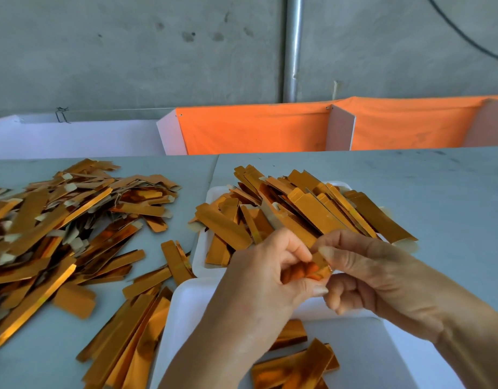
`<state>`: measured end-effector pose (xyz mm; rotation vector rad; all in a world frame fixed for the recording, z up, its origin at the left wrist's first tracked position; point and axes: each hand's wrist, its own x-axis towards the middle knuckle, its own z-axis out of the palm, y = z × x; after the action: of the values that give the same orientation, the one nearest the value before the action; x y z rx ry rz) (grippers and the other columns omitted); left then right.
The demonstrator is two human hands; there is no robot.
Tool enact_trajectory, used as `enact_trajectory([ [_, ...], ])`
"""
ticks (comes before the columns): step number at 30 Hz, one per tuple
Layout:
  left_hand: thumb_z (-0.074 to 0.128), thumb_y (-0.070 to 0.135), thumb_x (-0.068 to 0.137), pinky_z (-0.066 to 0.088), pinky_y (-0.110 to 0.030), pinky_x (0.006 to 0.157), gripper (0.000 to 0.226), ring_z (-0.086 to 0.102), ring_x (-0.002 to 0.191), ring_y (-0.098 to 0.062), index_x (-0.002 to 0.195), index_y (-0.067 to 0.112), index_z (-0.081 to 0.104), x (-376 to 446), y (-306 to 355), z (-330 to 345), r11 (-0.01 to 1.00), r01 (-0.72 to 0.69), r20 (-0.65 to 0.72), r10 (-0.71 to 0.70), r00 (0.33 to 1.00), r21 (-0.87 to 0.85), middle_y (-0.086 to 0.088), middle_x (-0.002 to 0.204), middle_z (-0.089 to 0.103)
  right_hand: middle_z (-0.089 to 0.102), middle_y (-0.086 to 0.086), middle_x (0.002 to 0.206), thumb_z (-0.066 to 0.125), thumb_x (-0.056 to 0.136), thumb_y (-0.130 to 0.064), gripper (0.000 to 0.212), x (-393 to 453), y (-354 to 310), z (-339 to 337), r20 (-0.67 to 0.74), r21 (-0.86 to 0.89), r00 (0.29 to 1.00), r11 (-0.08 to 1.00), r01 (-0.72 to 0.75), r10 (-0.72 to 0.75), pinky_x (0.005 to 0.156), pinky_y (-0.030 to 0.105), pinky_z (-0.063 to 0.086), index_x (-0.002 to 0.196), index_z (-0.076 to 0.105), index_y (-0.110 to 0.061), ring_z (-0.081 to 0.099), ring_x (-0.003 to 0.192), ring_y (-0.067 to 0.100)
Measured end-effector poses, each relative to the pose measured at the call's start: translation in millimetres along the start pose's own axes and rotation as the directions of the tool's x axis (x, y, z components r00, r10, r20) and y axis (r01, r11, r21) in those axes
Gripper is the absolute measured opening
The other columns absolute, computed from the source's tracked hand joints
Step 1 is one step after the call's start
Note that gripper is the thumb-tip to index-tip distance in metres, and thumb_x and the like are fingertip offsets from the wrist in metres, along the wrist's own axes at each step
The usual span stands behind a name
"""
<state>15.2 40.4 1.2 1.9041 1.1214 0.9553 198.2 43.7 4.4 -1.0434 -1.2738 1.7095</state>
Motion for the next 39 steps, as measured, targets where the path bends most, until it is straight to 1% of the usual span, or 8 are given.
enact_trajectory([
  [4,0.069,0.062,0.067,0.046,-0.007,0.064,0.036,0.062,0.083,0.01,0.087,0.034,0.06,-2,2,-2,0.994,0.088,0.1,-0.094,0.99,0.07,0.022,0.088,0.069,0.065,0.016,0.067,0.061,0.088,-0.013,0.008,-4,-5,-6,-0.036,-0.31,0.986,0.937,-0.164,0.161,0.055,0.023,0.051,0.096,0.064,-0.011,0.062,0.056,0.019],
  [7,0.052,0.063,0.079,0.04,-0.002,0.06,0.032,0.057,0.076,0.011,0.078,0.031,0.057,0,2,-4,0.971,0.125,-0.103,-0.105,0.989,0.204,0.017,0.075,0.064,0.068,0.006,0.07,0.063,0.086,-0.03,0.011,-9,-8,-6,-0.017,-0.45,0.977,0.871,-0.196,0.211,0.059,0.024,0.05,0.093,0.066,-0.022,0.062,0.058,0.016],
  [13,0.049,0.025,0.096,0.039,-0.007,0.063,0.011,0.053,0.085,-0.001,0.102,0.029,0.057,5,-14,-9,0.888,0.243,-0.412,-0.067,0.909,0.391,0.018,0.093,0.054,0.063,-0.017,0.085,0.05,0.069,-0.062,0.029,8,6,10,-0.223,-0.696,0.87,0.697,0.173,-0.44,0.072,0.01,0.044,0.077,0.067,-0.04,0.058,0.084,-0.003],
  [18,0.046,0.023,0.098,0.037,-0.001,0.055,0.02,0.048,0.078,0.005,0.111,0.032,0.057,6,-17,-4,0.902,0.267,-0.374,-0.131,0.918,0.339,0.022,0.092,0.052,0.047,-0.019,0.135,0.055,0.092,-0.037,0.029,28,28,20,-0.085,-0.941,0.887,0.329,0.079,-0.455,0.081,-0.003,0.035,0.118,0.065,-0.033,0.051,0.113,-0.002],
  [22,0.044,0.027,0.098,0.036,-0.001,0.057,0.019,0.046,0.077,0.009,0.112,0.036,0.054,7,-17,-7,0.934,0.276,-0.341,-0.19,0.921,0.227,0.025,0.09,0.048,0.061,-0.014,0.12,0.062,0.09,-0.013,0.019,26,23,11,-0.337,-0.732,0.751,0.66,0.17,-0.567,0.079,0.003,0.044,0.097,0.075,-0.024,0.06,0.099,0.001],
  [25,0.046,0.034,0.097,0.049,-0.017,0.081,0.009,0.06,0.089,0.003,0.094,0.038,0.054,9,-14,-5,0.954,0.276,-0.314,-0.299,0.901,-0.117,0.019,0.096,0.062,0.069,-0.008,0.112,0.066,0.08,-0.018,0.017,16,15,13,-0.31,-0.125,0.893,0.945,0.303,-0.327,0.076,0.018,0.055,0.09,0.079,-0.018,0.066,0.103,0.007],
  [29,0.052,0.027,0.095,0.053,-0.032,0.086,0.02,0.07,0.094,-0.012,0.112,0.022,0.061,9,-8,-5,0.695,0.19,-0.164,-0.409,0.897,-0.694,0.001,0.102,0.073,0.073,0.009,0.103,0.069,0.064,-0.022,0.032,10,13,15,-0.152,0.127,0.963,0.962,0.242,-0.222,0.073,0.027,0.058,0.092,0.077,-0.009,0.071,0.092,0.02],
  [39,0.058,0.024,0.086,0.05,-0.037,0.089,0.02,0.069,0.097,-0.02,0.094,0.018,0.075,9,-4,-5,0.54,0.107,-0.079,-0.31,0.947,-0.835,-0.008,0.101,0.073,0.071,0.013,0.105,0.07,0.068,-0.028,0.025,10,12,20,-0.088,-0.004,0.976,0.979,0.202,-0.201,0.08,0.029,0.057,0.085,0.076,-0.01,0.068,0.1,0.026],
])
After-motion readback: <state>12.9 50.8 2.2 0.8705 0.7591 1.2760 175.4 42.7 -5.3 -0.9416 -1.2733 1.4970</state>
